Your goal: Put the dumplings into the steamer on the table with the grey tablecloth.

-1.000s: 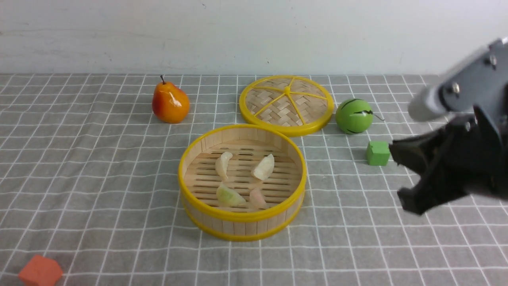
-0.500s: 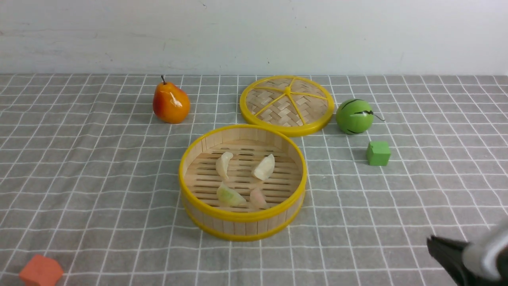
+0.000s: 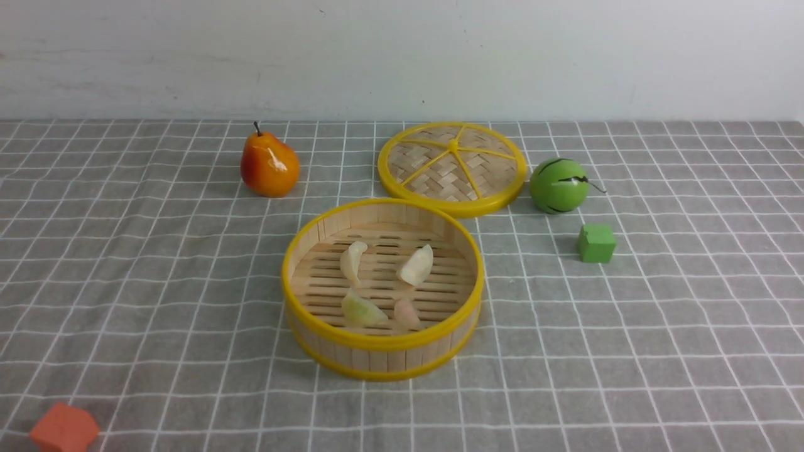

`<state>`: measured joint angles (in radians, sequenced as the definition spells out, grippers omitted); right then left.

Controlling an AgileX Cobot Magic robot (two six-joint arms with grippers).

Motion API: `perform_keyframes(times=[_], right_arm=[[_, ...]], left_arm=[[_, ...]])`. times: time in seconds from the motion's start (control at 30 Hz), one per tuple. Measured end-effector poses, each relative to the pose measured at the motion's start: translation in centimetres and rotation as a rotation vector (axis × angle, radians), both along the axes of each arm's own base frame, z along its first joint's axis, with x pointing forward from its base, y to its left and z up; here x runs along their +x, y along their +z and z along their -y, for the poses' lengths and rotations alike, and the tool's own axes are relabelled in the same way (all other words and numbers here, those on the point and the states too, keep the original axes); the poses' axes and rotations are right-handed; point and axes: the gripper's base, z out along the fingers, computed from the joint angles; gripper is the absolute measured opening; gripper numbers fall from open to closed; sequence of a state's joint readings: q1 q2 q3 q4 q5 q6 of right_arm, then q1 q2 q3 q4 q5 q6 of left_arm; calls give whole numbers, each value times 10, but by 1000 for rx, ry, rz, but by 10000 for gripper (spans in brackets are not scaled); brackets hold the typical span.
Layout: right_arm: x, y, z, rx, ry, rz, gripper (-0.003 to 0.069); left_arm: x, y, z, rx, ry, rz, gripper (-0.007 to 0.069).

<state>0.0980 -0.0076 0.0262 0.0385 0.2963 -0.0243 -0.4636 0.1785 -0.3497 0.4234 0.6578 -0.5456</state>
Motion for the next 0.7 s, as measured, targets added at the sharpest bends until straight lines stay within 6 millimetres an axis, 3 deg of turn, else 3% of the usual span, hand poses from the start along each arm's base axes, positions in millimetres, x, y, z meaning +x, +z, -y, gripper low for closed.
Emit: perform_keyframes(times=[0.7], right_arm=[[-2, -4, 2, 76, -65, -71, 1]], left_arm=[[0, 0, 0, 2, 2, -3, 77]])
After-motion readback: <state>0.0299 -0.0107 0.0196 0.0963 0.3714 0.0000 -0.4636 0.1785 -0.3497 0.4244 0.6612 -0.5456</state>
